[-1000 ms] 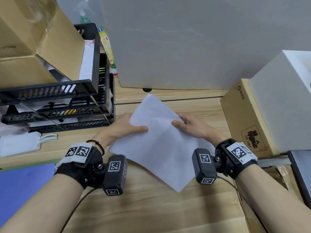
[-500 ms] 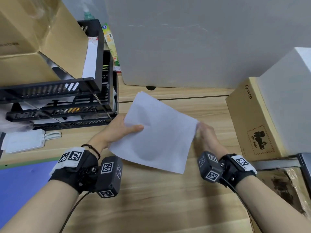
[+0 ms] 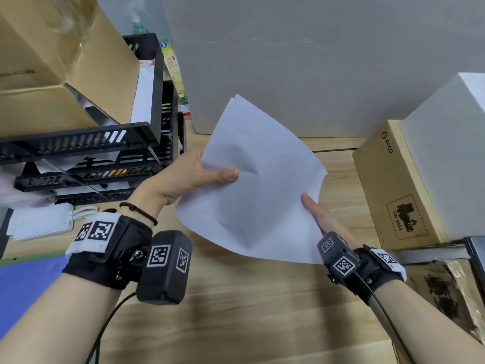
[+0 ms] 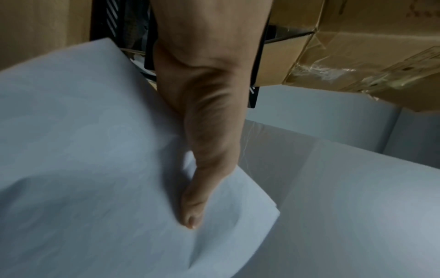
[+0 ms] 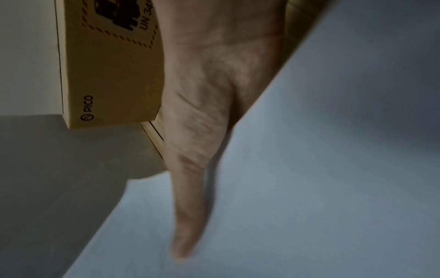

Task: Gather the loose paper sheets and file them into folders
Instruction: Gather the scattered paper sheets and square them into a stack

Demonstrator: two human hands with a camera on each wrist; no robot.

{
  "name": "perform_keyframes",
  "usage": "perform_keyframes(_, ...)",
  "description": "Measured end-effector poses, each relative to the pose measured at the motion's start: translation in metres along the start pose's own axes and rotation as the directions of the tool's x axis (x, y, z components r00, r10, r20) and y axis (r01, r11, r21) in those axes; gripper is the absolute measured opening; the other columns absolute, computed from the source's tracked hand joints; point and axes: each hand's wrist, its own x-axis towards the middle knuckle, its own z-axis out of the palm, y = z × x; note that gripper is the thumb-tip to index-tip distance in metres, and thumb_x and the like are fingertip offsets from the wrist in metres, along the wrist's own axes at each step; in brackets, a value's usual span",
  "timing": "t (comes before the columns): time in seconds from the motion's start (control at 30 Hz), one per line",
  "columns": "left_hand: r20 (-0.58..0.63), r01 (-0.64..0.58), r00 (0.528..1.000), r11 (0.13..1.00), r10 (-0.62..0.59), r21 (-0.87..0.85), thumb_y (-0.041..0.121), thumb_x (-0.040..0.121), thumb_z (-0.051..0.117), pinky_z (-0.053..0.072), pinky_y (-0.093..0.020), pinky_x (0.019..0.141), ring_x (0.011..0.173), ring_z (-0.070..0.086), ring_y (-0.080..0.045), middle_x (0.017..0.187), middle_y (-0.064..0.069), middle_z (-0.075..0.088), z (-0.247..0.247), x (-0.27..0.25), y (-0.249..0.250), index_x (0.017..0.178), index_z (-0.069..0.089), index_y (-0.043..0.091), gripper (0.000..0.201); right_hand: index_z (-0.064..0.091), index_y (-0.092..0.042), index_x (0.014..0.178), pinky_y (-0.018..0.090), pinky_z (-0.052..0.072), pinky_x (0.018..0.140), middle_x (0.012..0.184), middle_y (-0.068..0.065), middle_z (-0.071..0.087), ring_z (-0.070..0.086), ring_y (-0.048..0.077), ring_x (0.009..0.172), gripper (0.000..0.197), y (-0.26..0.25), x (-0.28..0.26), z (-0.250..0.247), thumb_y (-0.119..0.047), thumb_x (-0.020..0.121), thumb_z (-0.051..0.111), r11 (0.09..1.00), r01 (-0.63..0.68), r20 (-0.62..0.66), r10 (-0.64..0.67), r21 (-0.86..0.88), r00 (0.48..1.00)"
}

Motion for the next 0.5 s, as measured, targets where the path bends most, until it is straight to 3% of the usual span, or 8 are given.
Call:
perform_keyframes(0.03,-0.026,0.0,1.0,1.0,0.0,-0.006,0.017,0.076,0.078,0.058,-0.029,0.077,0.096,0.072,-0.021,0.108,-0.003,0.074,-0.002,0.0,0.001,0.115,0.065,0.013,0.042,0.048,-0.007,0.14,0.042,0.046,0.1,0.137,0.009,0.057,0.056,0.029,0.124,0.097,0.001,0.001,-0.004,-0.06,0.065,0.079,1.0,0.025,0.031,-0.024,-0.015,0.999)
perform_keyframes(0.1,-0.098,0.019,0.995,1.0,-0.021,-0.021,0.015,0.079,0.079,0.059,-0.029,0.075,0.094,0.073,-0.019,0.106,-0.001,0.075,-0.009,0.002,-0.001,0.116,0.065,0.014,0.039,0.057,-0.002,0.126,0.051,0.051,0.096,0.12,0.016,0.068,0.065,0.034,0.108,0.091,0.006,0.004,-0.007,-0.052,0.057,0.088,0.998,0.058,0.038,-0.058,-0.018,0.998)
perform_keyframes(0.13,-0.138,0.046,0.989,0.999,-0.048,-0.016,0.017,0.081,0.077,0.06,-0.031,0.075,0.093,0.073,-0.019,0.105,0.001,0.075,-0.012,0.003,-0.005,0.115,0.066,0.015,0.036,0.058,-0.003,0.123,0.053,0.05,0.097,0.117,0.016,0.069,0.067,0.033,0.104,0.075,0.008,0.003,-0.006,-0.043,0.066,0.085,0.997,0.071,0.02,-0.07,-0.004,0.997)
perform_keyframes(0.2,-0.207,0.132,0.97,0.991,-0.13,-0.009,0.021,0.082,0.076,0.059,-0.037,0.08,0.092,0.073,-0.021,0.103,0.002,0.075,-0.017,0.008,-0.021,0.113,0.067,0.018,0.032,0.058,-0.007,0.124,0.045,0.054,0.09,0.111,0.01,0.072,0.069,0.026,0.094,0.04,0.011,0.006,-0.009,-0.018,0.087,0.069,0.995,0.088,-0.062,-0.085,0.045,0.994)
perform_keyframes(0.27,-0.271,0.228,0.934,0.972,-0.233,-0.049,0.02,0.084,0.076,0.057,-0.041,0.084,0.096,0.071,-0.023,0.107,0.0,0.074,-0.015,0.012,-0.043,0.116,0.067,0.018,0.033,0.058,-0.012,0.124,0.043,0.056,0.086,0.109,0.006,0.072,0.069,0.025,0.094,0.032,0.013,0.013,-0.015,-0.008,0.093,0.061,0.996,0.083,-0.134,-0.085,-0.023,0.987)
perform_keyframes(0.37,-0.338,0.26,0.892,0.953,-0.3,-0.157,0.017,0.086,0.074,0.057,-0.035,0.075,0.096,0.071,-0.024,0.113,-0.004,0.072,-0.006,0.013,-0.068,0.119,0.065,0.014,0.034,0.058,-0.014,0.121,0.05,0.055,0.087,0.11,0.009,0.07,0.067,0.033,0.099,0.027,0.0,0.016,-0.016,-0.011,0.094,0.059,0.979,0.083,-0.235,-0.126,-0.187,0.964)
perform_keyframes(0.4,-0.356,0.224,0.894,0.959,-0.272,-0.172,0.017,0.086,0.073,0.058,-0.033,0.073,0.095,0.071,-0.023,0.114,-0.004,0.072,-0.004,0.012,-0.071,0.12,0.065,0.013,0.035,0.058,-0.011,0.12,0.045,0.056,0.081,0.109,0.01,0.069,0.067,0.03,0.094,0.025,-0.005,0.015,-0.016,-0.01,0.095,0.057,0.976,0.12,-0.253,-0.165,-0.183,0.953)
perform_keyframes(0.5,-0.39,0.046,0.916,0.99,-0.095,-0.132,0.02,0.086,0.072,0.057,-0.03,0.083,0.101,0.07,-0.017,0.115,0.001,0.072,-0.002,0.009,-0.066,0.122,0.063,0.016,0.038,0.056,-0.013,0.115,0.023,0.053,0.067,0.11,0.007,0.067,0.068,0.011,0.084,0.023,-0.032,0.003,-0.012,-0.003,0.095,0.052,0.927,0.355,-0.255,-0.374,-0.121,0.891)
